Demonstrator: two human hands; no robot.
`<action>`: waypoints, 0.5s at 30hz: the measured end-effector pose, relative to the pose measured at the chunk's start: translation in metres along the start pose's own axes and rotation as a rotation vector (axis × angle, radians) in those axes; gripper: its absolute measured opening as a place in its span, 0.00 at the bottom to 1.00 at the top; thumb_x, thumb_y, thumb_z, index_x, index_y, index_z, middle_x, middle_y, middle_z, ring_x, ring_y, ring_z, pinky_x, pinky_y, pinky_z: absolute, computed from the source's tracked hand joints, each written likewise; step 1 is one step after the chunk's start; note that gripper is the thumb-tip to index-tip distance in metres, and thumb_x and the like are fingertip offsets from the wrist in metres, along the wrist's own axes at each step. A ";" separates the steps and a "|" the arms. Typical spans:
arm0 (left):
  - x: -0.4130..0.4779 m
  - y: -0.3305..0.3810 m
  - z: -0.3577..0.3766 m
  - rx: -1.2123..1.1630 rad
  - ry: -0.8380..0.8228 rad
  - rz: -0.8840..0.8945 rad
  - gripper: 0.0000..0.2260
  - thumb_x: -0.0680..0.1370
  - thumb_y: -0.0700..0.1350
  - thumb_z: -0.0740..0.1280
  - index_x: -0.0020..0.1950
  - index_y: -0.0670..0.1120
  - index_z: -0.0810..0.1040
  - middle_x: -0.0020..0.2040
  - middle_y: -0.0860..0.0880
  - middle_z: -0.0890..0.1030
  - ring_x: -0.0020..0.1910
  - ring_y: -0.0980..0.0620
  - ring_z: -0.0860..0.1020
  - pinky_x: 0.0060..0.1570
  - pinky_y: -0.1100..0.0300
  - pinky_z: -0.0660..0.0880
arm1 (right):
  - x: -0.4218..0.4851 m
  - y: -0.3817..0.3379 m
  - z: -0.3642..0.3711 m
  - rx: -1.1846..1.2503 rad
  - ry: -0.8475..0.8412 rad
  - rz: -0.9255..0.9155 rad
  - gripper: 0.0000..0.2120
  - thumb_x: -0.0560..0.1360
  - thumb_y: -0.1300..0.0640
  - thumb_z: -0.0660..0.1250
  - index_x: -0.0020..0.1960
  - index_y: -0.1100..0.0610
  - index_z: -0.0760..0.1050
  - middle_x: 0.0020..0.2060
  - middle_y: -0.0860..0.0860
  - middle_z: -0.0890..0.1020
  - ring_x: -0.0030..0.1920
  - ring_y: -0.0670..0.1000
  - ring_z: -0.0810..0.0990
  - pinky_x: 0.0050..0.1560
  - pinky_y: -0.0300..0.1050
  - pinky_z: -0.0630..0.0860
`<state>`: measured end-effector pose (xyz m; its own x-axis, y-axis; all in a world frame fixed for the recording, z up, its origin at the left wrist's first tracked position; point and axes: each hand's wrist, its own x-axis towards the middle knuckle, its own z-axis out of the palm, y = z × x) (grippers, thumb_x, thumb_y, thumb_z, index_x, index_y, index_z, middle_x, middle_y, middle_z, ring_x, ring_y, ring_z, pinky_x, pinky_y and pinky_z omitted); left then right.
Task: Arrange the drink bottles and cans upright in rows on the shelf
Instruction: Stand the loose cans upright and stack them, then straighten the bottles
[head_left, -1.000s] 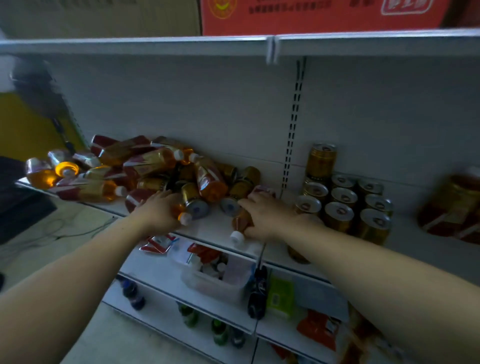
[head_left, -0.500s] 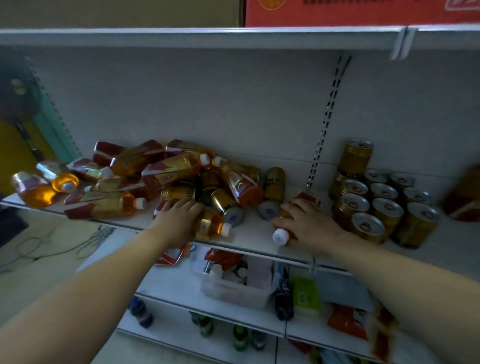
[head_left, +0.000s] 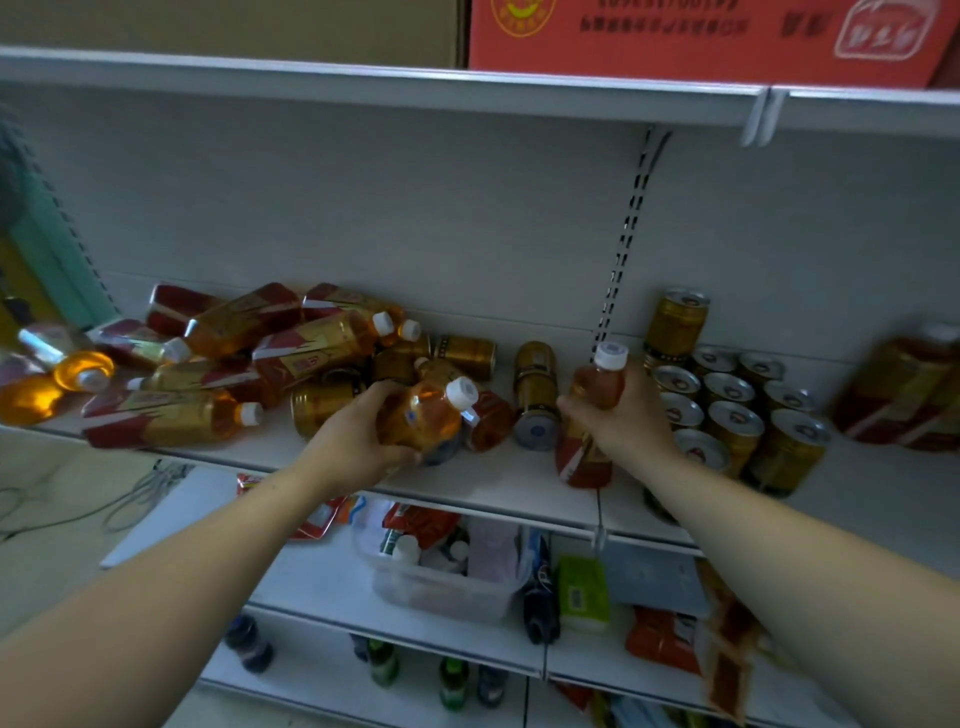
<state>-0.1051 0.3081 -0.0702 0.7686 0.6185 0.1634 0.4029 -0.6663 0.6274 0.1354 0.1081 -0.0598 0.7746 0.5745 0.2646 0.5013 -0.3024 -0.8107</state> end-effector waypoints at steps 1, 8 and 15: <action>0.001 0.001 0.001 -0.053 0.022 -0.026 0.33 0.66 0.52 0.76 0.65 0.58 0.63 0.51 0.59 0.70 0.46 0.59 0.72 0.41 0.65 0.70 | 0.000 0.002 -0.002 -0.009 -0.013 0.019 0.28 0.64 0.43 0.76 0.58 0.49 0.69 0.50 0.48 0.78 0.49 0.50 0.78 0.48 0.45 0.73; 0.002 0.014 0.006 -0.428 0.178 -0.126 0.29 0.67 0.50 0.76 0.62 0.55 0.66 0.50 0.59 0.75 0.48 0.59 0.75 0.43 0.63 0.72 | -0.012 -0.006 -0.005 0.048 0.019 0.012 0.27 0.64 0.47 0.77 0.57 0.43 0.68 0.49 0.43 0.78 0.49 0.46 0.77 0.45 0.42 0.70; 0.023 0.067 0.020 -0.736 0.040 -0.074 0.26 0.68 0.47 0.76 0.60 0.57 0.66 0.55 0.54 0.78 0.52 0.56 0.77 0.50 0.55 0.74 | -0.024 -0.038 -0.037 0.252 0.091 0.016 0.19 0.66 0.47 0.76 0.50 0.31 0.71 0.44 0.34 0.80 0.44 0.34 0.78 0.43 0.34 0.73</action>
<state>-0.0501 0.2691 -0.0395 0.7281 0.6749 0.1197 0.0047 -0.1795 0.9838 0.1120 0.0774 -0.0165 0.8190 0.4969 0.2870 0.3852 -0.1053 -0.9168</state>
